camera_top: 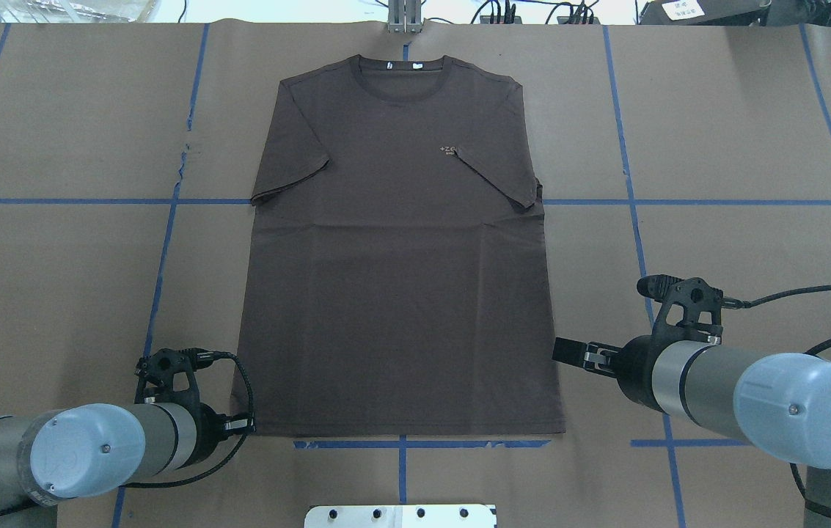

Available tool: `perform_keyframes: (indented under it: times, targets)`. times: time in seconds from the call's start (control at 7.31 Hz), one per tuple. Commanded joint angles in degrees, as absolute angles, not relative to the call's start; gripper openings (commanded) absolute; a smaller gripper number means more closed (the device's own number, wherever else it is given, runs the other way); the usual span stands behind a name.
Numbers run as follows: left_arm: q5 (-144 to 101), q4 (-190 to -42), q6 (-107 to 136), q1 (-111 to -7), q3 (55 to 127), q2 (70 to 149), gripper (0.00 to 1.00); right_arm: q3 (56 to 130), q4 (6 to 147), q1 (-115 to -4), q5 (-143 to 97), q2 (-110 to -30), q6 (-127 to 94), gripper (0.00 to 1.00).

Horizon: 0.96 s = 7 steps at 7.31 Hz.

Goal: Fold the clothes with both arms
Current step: 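Align both grippers at the hem corners and close them on the fabric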

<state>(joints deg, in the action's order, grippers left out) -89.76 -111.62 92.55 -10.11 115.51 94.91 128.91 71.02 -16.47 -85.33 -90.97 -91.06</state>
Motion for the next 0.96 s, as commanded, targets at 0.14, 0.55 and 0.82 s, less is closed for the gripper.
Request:
perform_keyframes:
  times: [0.14, 0.55, 0.82]
  targets:
    - [-89.7, -111.6, 92.5, -10.1, 115.9, 95.0, 0.00, 128.4, 71.0, -15.2, -84.4, -90.7, -92.6, 0.97]
    - [-89.8, -111.6, 92.5, -10.1, 116.1, 95.4, 0.00, 125.9, 74.1, -10.5, -78.1, -89.7, -98.0, 0.82]
    - [-89.9, -111.6, 92.5, -10.0, 116.1, 95.8, 0.00, 124.1, 83.9, -8.3, -75.9, -83.3, -100.6, 0.75]
